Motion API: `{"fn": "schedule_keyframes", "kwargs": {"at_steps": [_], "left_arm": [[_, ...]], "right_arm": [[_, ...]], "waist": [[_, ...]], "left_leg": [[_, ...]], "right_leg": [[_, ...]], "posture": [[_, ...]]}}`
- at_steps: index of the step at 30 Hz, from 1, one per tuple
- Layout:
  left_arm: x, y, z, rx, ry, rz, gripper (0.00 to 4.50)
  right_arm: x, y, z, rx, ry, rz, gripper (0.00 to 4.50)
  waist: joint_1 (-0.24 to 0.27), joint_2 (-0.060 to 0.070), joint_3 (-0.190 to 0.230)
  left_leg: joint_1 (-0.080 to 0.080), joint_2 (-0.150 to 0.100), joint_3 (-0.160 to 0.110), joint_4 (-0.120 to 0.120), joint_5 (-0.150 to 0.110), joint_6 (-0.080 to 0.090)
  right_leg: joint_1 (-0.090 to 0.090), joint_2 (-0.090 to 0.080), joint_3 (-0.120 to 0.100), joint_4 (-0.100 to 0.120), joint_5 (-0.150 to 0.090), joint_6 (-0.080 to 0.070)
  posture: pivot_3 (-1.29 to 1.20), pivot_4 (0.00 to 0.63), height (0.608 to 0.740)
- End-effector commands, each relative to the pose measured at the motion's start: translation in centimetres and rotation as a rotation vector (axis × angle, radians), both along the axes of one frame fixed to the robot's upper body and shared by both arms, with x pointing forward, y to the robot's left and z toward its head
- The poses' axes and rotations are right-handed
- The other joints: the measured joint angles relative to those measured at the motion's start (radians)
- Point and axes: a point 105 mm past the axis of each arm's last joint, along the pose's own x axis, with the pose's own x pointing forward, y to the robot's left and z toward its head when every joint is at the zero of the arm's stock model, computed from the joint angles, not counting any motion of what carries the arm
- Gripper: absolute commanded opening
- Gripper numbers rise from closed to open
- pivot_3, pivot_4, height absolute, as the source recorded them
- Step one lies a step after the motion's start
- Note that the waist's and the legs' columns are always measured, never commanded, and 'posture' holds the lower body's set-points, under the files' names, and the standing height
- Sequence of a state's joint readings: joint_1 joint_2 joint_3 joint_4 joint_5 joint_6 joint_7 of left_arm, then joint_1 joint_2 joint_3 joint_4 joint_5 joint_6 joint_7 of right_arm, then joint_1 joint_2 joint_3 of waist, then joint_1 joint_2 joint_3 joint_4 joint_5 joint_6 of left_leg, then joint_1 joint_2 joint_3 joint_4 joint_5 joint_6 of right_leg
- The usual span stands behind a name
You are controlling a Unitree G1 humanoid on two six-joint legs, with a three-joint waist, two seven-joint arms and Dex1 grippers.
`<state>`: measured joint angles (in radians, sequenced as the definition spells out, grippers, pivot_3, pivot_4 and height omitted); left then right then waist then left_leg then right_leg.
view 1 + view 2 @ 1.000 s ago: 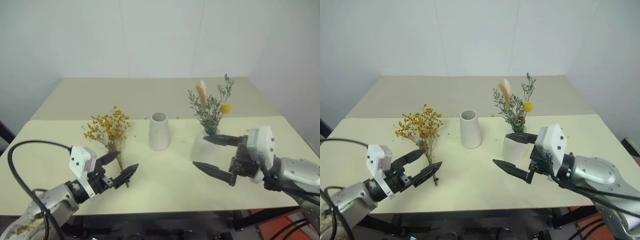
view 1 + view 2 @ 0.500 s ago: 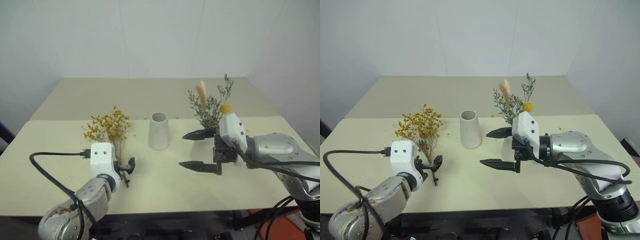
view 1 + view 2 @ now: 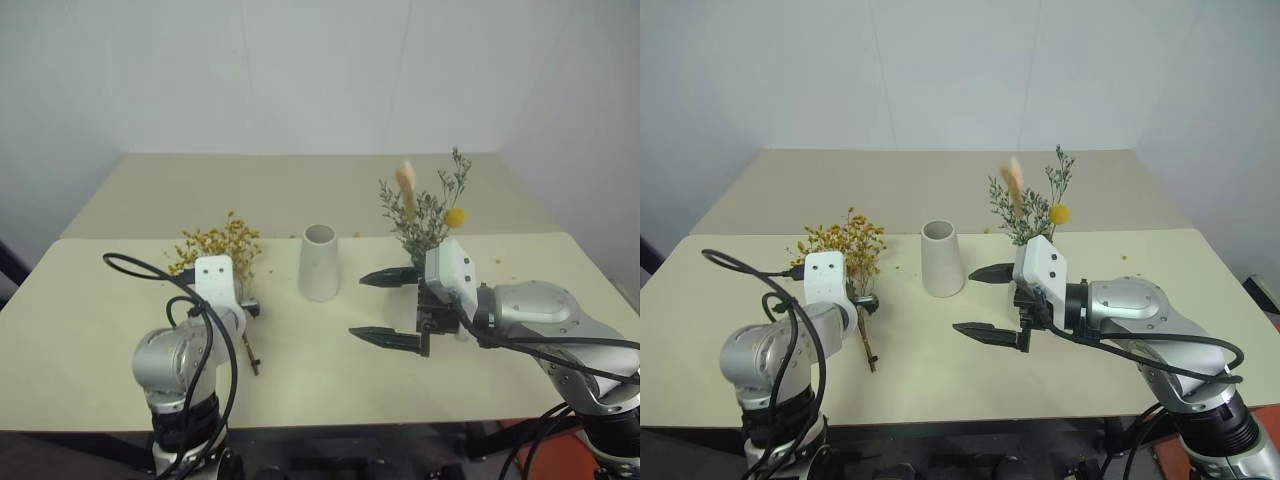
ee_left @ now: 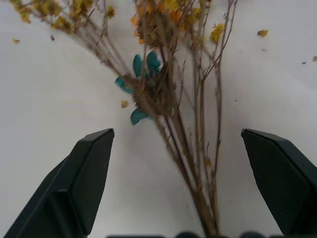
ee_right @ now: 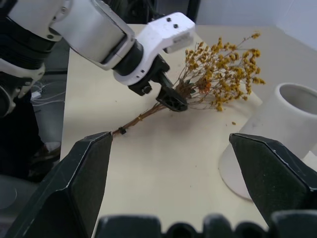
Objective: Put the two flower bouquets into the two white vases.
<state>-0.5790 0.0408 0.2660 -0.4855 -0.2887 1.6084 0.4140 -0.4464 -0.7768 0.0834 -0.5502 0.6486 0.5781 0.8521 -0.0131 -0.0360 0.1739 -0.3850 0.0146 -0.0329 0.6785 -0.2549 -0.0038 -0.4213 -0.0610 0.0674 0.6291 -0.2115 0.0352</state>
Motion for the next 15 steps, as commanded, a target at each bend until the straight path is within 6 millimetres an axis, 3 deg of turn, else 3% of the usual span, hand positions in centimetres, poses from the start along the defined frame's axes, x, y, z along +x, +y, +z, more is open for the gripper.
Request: {"fn": "schedule_keyframes", "kwargs": {"at_steps": [1,15], "left_arm": [[0.8,-0.6,0.9,-0.034,-0.033,-0.025,4.12],[1.2,-0.1,-1.5,0.013,0.112,-0.011,0.01]], "right_arm": [[-0.3,-0.4,1.1,0.024,-0.05,-0.039,4.5],[0.0,-0.2,1.0,0.044,-0.061,-0.074,4.5]], "waist": [[0.0,0.0,0.0],[-0.001,0.0,0.0]], "left_leg": [[0.0,0.0,0.0,0.0,0.0,0.0],[0.0,0.0,0.0,0.0,0.0,0.0]], "right_leg": [[0.0,0.0,0.0,0.0,0.0,0.0],[0.0,0.0,0.0,0.0,0.0,0.0]], "posture": [[0.0,0.15,0.74],[0.0,0.15,0.74]]}}
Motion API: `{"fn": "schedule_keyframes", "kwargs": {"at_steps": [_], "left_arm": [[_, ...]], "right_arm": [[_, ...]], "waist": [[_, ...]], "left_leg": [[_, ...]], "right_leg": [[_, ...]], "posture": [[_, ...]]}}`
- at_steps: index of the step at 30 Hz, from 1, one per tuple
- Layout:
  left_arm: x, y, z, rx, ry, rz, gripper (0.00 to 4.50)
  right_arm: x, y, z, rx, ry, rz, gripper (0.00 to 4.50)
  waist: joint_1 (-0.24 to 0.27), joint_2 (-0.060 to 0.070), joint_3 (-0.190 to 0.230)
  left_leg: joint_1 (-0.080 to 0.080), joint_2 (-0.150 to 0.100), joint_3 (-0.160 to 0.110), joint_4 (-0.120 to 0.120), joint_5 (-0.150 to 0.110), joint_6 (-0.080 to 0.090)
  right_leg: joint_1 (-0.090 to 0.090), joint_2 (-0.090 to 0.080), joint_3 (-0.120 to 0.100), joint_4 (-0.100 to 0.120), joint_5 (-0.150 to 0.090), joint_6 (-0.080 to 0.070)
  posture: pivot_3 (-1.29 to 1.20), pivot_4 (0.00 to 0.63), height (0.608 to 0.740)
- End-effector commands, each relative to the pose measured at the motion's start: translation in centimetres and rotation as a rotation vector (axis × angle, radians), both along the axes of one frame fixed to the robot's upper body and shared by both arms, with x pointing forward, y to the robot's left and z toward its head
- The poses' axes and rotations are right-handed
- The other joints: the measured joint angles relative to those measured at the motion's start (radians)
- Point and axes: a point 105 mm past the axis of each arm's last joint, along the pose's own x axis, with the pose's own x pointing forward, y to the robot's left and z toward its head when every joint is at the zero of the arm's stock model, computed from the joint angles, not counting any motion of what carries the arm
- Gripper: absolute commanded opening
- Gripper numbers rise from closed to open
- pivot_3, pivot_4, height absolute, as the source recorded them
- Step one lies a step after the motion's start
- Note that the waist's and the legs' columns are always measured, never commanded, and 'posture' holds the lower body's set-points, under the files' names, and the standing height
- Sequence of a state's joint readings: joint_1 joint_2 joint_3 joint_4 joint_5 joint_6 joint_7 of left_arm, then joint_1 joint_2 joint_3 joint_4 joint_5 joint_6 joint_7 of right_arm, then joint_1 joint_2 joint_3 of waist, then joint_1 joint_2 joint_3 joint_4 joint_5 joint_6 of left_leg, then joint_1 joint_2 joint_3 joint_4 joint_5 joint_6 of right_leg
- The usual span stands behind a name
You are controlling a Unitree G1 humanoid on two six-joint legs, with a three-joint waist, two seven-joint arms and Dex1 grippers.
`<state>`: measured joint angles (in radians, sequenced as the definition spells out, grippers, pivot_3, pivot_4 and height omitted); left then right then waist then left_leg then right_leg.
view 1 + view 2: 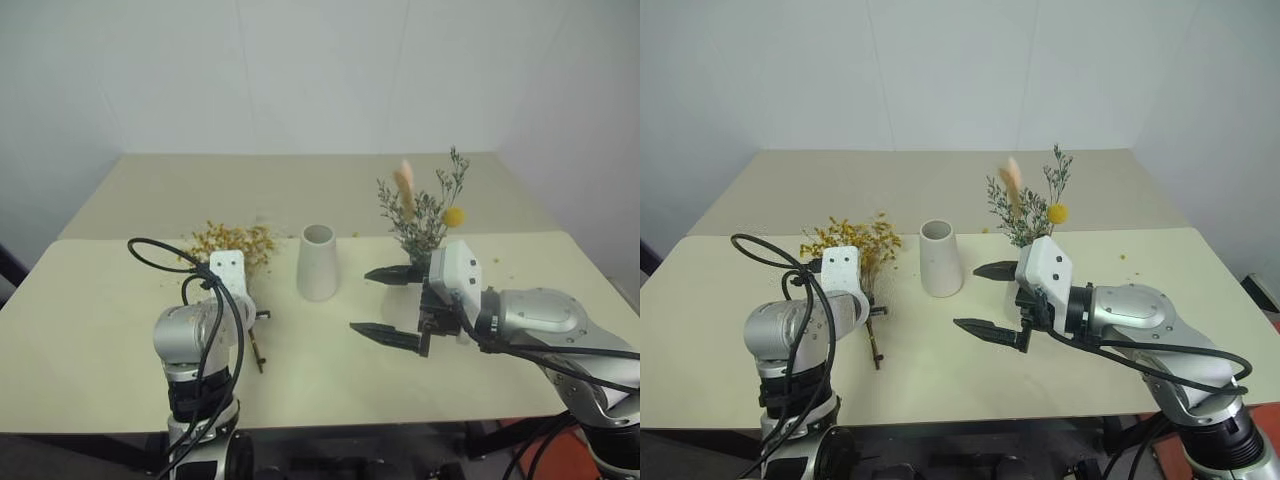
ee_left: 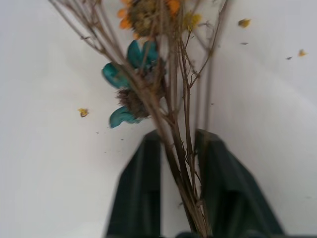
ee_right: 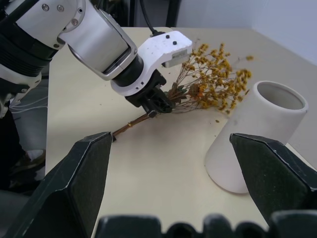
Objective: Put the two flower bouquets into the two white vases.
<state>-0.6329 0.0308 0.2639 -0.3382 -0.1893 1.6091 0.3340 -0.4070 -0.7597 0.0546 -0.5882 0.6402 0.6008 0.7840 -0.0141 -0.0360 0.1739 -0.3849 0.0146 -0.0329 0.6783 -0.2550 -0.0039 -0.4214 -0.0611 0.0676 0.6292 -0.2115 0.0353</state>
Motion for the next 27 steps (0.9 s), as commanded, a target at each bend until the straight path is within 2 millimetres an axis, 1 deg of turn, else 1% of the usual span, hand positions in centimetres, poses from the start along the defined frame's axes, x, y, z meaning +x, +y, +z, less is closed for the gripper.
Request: {"fn": "schedule_keyframes", "kwargs": {"at_steps": [1,3,5,6,7,9,13,15,16,17,18,22,23,25,26,27], "left_arm": [[0.1,0.3,-0.1,0.042,0.015,0.0,0.01],[0.1,0.7,-0.1,0.064,0.019,0.003,0.01],[0.1,1.0,1.1,0.123,-0.032,-0.021,0.01],[0.4,1.0,2.4,0.137,-0.102,-0.032,0.01],[0.8,1.1,4.0,0.141,-0.202,-0.034,0.01],[1.2,1.8,6.4,0.173,-0.345,-0.011,0.01],[2.2,3.4,11.0,0.226,-0.554,0.031,0.01],[2.6,4.0,13.8,0.264,-0.701,0.003,0.01],[2.8,4.0,15.3,0.251,-0.777,-0.02,0.01],[2.9,4.1,16.3,0.23,-0.829,-0.037,0.01],[3.2,4.1,17.0,0.194,-0.872,-0.061,0.01],[4.2,3.6,20.5,-0.081,-1.087,-0.174,0.01],[4.4,3.0,21.4,-0.175,-1.151,-0.226,0.01],[4.6,2.1,22.5,-0.324,-1.24,-0.309,0.01],[4.6,1.1,23.4,-0.426,-1.292,-0.376,0.01],[4.6,0.5,24.0,-0.49,-1.324,-0.419,0.01]], "right_arm": [[-0.1,0.1,1.0,0.017,-0.055,-0.003,4.5],[0.0,0.2,1.1,0.02,-0.059,-0.004,4.5],[0.0,0.2,1.1,0.024,-0.062,-0.006,4.5],[0.0,0.2,1.1,0.026,-0.064,-0.009,4.5],[0.0,0.2,1.1,0.028,-0.066,-0.013,4.5],[0.0,0.1,1.1,0.03,-0.071,-0.021,4.5],[0.1,0.0,1.3,0.044,-0.085,-0.055,4.5],[0.1,-0.3,1.7,0.062,-0.099,-0.088,4.5],[0.1,-0.4,1.9,0.072,-0.108,-0.108,4.5],[0.1,-0.4,2.1,0.084,-0.113,-0.123,4.5],[0.0,-0.4,2.3,0.098,-0.113,-0.136,4.5],[-0.4,-0.6,2.6,0.141,-0.096,-0.199,4.5],[-0.5,-0.7,2.5,0.151,-0.092,-0.222,4.5],[-0.7,-0.8,2.4,0.166,-0.086,-0.258,4.5],[-0.9,-0.9,2.3,0.174,-0.085,-0.279,4.5],[-1.0,-0.9,2.2,0.179,-0.085,-0.293,4.5]], "waist": [[0.0,0.0,0.0],[-0.002,0.0,0.0],[-0.004,0.0,0.0],[-0.005,0.0,0.0],[-0.006,0.0,0.0],[-0.003,0.0,0.0],[0.001,0.0,0.0],[0.001,0.0,0.0],[0.001,0.0,0.0],[0.001,0.0,0.0],[0.002,0.0,0.0],[0.006,0.0,0.0],[0.008,0.0,0.0],[0.007,0.0,0.0],[0.008,0.0,0.0],[0.01,0.0,0.0]], "left_leg": [[0.0,0.0,0.0,0.0,0.0,0.0],[0.0,0.0,0.0,0.0,0.0,0.0],[0.001,0.0,0.0,0.0,0.0,0.0],[0.001,0.0,0.0,0.0,0.0,0.0],[0.0,0.0,0.0,0.0,0.0,0.0],[0.0,0.0,0.0,0.0,0.0,0.0],[-0.001,0.0,0.0,0.0,0.0,-0.001],[-0.001,0.0,0.0,0.0,0.0,-0.001],[-0.001,0.0,0.0,0.0,0.0,-0.001],[-0.001,0.0,0.0,0.0,0.0,-0.001],[-0.001,0.0,0.0,0.0,0.0,-0.001],[-0.001,0.0,0.0,0.0,0.0,-0.001],[-0.002,0.0,0.0,0.0,0.0,-0.001],[-0.002,0.0,0.0,0.0,0.0,-0.001],[-0.003,0.0,0.0,0.0,0.0,-0.001],[-0.003,0.0,0.0,0.0,0.0,-0.001]], "right_leg": [[0.0,0.0,0.0,0.0,0.0,0.0],[0.0,0.0,0.0,0.0,0.0,0.0],[0.0,0.0,0.0,0.001,0.0,0.0],[0.0,0.0,0.0,0.001,0.0,0.0],[-0.001,0.0,0.0,0.001,0.0,0.0],[-0.001,0.0,0.0,0.0,0.0,0.0],[-0.001,0.0,0.0,0.0,0.0,0.0],[-0.001,0.0,0.0,0.0,0.0,0.0],[-0.001,0.0,0.0,0.0,0.0,0.0],[-0.002,0.0,0.0,0.0,0.0,0.0],[-0.002,0.0,0.0,0.0,0.0,0.0],[-0.002,-0.001,-0.001,-0.001,0.0,0.0],[-0.002,-0.001,-0.001,0.0,0.0,0.0],[-0.002,-0.001,-0.001,-0.001,0.0,0.0],[-0.001,-0.001,-0.001,-0.001,0.0,0.0],[-0.001,-0.001,-0.001,-0.001,0.0,0.0]], "posture": [[0.0,0.15,0.74],[0.0,0.15,0.74],[0.0,0.15,0.74],[0.0,0.15,0.74],[0.0,0.15,0.74],[0.0,0.15,0.74],[0.0,0.15,0.74],[0.0,0.15,0.74],[0.0,0.15,0.74],[0.0,0.15,0.74],[0.0,0.15,0.74],[0.0,0.15,0.74],[0.0,0.15,0.74],[0.0,0.15,0.74],[0.0,0.15,0.74],[0.0,0.15,0.74]]}}
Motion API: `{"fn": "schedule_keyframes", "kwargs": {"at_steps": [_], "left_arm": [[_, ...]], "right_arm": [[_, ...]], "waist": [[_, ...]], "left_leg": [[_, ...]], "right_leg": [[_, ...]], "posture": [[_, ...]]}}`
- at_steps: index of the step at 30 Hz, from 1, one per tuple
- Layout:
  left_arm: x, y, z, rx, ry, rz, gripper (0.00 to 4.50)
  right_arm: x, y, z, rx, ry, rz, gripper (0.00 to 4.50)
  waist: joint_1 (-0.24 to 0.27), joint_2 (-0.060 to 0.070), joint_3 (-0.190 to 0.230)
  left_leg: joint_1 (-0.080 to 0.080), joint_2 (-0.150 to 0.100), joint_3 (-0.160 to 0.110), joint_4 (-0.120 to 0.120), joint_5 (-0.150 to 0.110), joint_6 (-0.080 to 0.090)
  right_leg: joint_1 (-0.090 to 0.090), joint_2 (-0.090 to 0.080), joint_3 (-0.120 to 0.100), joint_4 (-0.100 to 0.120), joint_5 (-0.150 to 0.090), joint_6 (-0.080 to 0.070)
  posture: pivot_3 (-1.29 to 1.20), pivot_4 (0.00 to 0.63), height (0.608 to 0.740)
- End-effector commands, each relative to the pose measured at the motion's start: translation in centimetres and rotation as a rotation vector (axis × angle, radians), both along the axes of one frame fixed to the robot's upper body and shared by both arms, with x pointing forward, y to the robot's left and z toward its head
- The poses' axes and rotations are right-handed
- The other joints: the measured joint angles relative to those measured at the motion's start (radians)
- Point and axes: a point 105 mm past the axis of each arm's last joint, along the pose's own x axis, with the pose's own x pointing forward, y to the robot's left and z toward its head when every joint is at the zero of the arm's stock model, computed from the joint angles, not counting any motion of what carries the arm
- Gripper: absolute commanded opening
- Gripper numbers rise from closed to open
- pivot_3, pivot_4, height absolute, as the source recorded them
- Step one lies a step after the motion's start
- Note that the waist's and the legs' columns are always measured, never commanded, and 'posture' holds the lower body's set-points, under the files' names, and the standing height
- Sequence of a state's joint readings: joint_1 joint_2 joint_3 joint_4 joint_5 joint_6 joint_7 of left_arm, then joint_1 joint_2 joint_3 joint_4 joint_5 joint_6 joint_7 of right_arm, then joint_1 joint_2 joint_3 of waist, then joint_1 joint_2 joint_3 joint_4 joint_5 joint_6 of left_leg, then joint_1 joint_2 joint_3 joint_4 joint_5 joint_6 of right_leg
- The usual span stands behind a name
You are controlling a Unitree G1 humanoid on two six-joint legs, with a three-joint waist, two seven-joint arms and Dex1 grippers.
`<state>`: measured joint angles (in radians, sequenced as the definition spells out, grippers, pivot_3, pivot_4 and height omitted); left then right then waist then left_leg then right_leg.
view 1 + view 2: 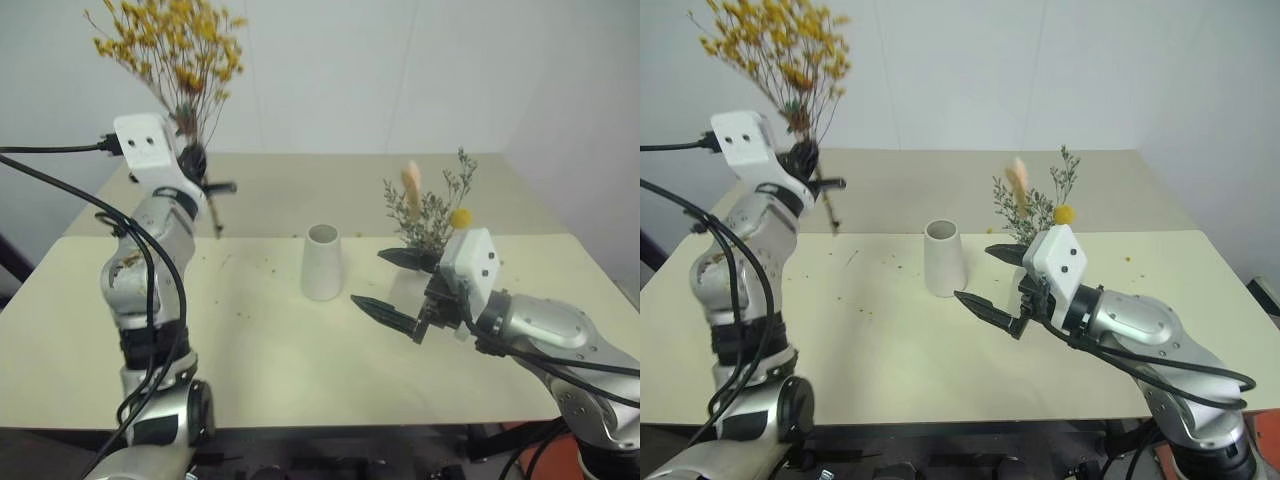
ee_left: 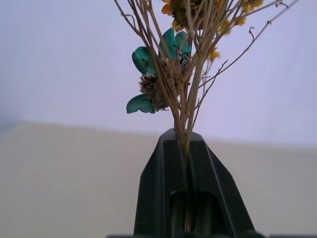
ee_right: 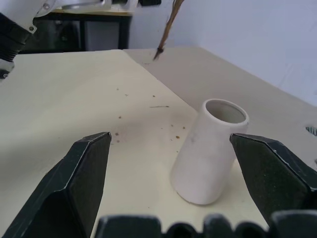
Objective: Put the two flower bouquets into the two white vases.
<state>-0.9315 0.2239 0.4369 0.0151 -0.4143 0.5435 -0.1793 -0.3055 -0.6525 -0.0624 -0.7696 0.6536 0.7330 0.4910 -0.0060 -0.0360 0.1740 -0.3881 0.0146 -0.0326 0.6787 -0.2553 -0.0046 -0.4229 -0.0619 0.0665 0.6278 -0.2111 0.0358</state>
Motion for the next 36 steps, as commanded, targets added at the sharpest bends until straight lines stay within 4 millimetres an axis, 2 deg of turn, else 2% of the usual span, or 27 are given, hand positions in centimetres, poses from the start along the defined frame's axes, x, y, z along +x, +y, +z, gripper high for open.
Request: {"fn": "schedule_keyframes", "kwargs": {"at_steps": [1,5,10,16,20,27,36], "left_arm": [[-0.8,-1.8,3.5,-0.116,-0.208,-0.219,0.01],[-0.2,-5.0,4.2,-0.099,-0.317,-0.439,0.01],[1.4,-7.8,2.9,-0.05,-0.341,-0.612,0.01],[1.3,-10.8,1.1,0.118,-0.361,-0.758,0.01],[1.4,-11.2,-0.1,0.148,-0.344,-0.78,0.01],[1.2,-11.0,-0.6,0.179,-0.343,-0.797,0.01],[0.4,-11.1,-3.1,0.229,-0.294,-0.839,0.01]], "right_arm": [[-0.9,0.0,0.9,0.033,-0.043,-0.037,4.5],[-1.3,-0.2,0.6,0.059,-0.05,-0.102,4.5],[-1.3,-0.6,0.2,0.062,-0.062,-0.168,4.5],[-1.1,-1.1,-0.3,0.05,-0.061,-0.251,4.5],[-1.1,-1.5,-0.8,0.046,-0.041,-0.295,4.5],[-1.2,-1.4,-1.3,0.032,-0.024,-0.306,4.5],[-1.1,-1.3,-1.3,0.03,-0.008,-0.294,4.5]], "waist": [[0.001,0.0,0.0],[-0.006,0.0,0.0],[-0.011,0.0,0.0],[-0.015,0.0,0.0],[-0.015,0.0,0.0],[-0.014,0.0,0.0],[-0.013,0.0,0.0]], "left_leg": [[-0.001,0.0,0.0,0.0,0.0,0.0],[-0.001,0.0,0.0,0.0,0.0,0.0],[0.0,0.0,0.0,0.0,0.0,0.0],[-0.001,0.0,0.0,0.0,0.0,0.001],[-0.001,0.0,0.0,0.0,0.0,0.001],[-0.001,0.0,0.0,0.0,0.0,0.001],[-0.001,0.0,0.0,0.0,0.0,0.001]], "right_leg": [[0.0,0.0,-0.001,0.0,0.0,0.0],[0.0,0.0,0.0,-0.001,0.0,0.0],[0.001,0.0,0.0,-0.001,0.0,0.001],[0.0,0.001,0.0,-0.001,0.0,0.001],[0.0,0.001,0.0,-0.001,0.0,0.001],[0.0,0.001,0.0,-0.001,0.0,0.001],[0.0,0.001,0.0,0.0,0.0,0.001]], "posture": [[0.0,0.15,0.74],[0.0,0.15,0.74],[0.0,0.15,0.74],[0.0,0.15,0.74],[0.0,0.15,0.74],[0.0,0.15,0.74],[0.0,0.15,0.74]]}}
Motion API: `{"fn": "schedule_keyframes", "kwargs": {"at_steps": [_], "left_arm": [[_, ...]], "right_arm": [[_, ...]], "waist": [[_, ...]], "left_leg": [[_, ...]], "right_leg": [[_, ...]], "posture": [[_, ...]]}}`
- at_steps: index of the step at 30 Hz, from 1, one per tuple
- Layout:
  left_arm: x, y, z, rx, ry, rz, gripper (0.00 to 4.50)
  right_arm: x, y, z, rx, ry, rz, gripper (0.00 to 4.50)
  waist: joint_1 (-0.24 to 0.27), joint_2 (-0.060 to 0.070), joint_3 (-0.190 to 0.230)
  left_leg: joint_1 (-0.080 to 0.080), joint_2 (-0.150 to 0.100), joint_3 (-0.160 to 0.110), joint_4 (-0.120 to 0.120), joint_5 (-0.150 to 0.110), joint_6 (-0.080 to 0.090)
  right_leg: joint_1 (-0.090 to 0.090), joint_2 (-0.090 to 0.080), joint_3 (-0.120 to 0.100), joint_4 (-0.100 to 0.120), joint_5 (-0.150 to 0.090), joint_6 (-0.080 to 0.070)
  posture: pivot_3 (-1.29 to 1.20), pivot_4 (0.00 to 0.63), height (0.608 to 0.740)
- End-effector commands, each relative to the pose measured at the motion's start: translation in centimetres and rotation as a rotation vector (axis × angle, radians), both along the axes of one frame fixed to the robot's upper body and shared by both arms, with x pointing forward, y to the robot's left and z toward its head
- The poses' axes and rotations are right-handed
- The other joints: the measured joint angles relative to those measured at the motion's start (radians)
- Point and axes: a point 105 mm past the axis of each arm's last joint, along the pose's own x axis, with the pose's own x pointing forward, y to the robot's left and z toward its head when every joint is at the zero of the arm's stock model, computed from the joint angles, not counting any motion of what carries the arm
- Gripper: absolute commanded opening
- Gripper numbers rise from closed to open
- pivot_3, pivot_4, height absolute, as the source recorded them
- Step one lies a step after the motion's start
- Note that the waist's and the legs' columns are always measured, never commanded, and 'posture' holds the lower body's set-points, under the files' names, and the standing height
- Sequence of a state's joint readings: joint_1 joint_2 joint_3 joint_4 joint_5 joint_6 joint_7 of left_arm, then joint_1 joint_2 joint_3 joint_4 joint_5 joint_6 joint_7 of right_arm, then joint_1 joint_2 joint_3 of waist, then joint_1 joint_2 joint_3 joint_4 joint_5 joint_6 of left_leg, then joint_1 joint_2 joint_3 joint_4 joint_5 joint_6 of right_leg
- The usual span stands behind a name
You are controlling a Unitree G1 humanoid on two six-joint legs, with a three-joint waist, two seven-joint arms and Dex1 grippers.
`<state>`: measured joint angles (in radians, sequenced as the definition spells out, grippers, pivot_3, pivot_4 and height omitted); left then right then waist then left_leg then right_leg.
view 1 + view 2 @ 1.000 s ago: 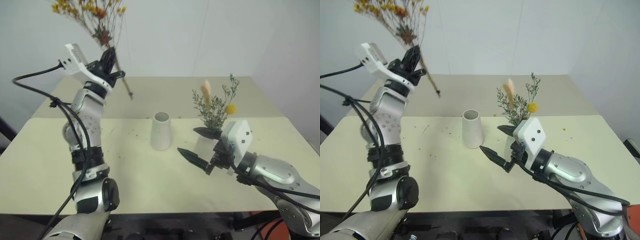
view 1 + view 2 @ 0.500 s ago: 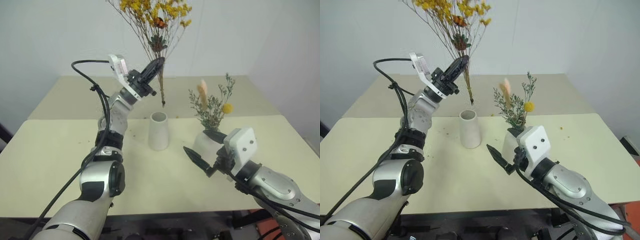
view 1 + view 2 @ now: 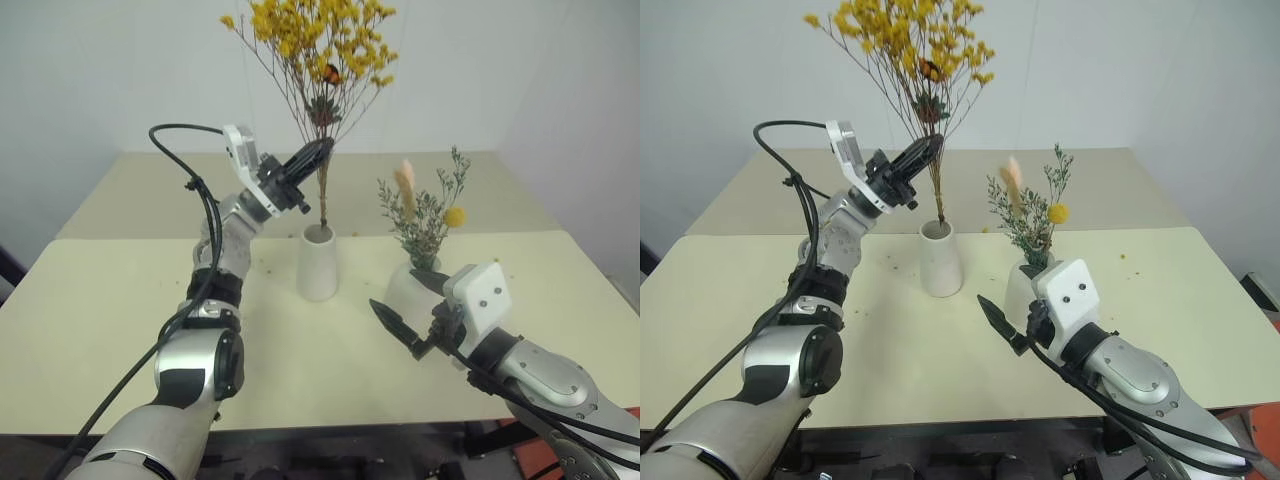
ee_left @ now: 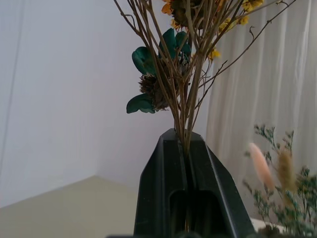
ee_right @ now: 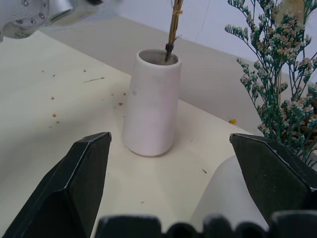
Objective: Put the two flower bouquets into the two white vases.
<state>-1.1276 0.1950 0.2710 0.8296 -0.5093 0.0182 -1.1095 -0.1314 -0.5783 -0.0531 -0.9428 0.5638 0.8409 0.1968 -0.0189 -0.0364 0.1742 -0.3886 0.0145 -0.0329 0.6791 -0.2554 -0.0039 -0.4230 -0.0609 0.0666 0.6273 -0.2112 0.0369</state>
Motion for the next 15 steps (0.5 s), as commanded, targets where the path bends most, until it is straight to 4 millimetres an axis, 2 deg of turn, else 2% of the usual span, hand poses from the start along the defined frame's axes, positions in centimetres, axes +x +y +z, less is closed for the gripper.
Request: {"fn": "schedule_keyframes", "kwargs": {"at_steps": [1,8,15], "left_arm": [[-0.9,-0.5,0.5,0.033,-0.055,-0.013,0.01],[-0.8,-0.7,-2.0,0.063,-0.028,0.035,0.01],[-0.8,-0.2,-3.8,0.092,-0.022,0.055,0.01]], "right_arm": [[-0.4,0.2,0.9,-0.002,-0.041,0.013,4.5],[-0.3,0.3,0.8,-0.002,-0.04,0.023,4.5],[-0.5,0.4,0.9,-0.004,-0.045,0.033,4.5]], "waist": [[0.0,0.0,0.0],[0.002,0.0,0.0],[0.001,0.0,0.0]], "left_leg": [[0.0,0.0,0.0,0.0,0.0,0.0],[0.0,0.0,0.0,0.0,0.0,0.0],[0.0,0.0,0.0,0.0,0.0,0.0]], "right_leg": [[0.0,0.0,0.0,0.0,0.0,0.0],[0.0,0.0,0.0,0.0,0.0,0.0],[0.001,0.0,0.0,0.0,0.0,0.0]], "posture": [[0.0,0.15,0.74],[0.0,0.15,0.74],[0.0,0.15,0.74]]}}
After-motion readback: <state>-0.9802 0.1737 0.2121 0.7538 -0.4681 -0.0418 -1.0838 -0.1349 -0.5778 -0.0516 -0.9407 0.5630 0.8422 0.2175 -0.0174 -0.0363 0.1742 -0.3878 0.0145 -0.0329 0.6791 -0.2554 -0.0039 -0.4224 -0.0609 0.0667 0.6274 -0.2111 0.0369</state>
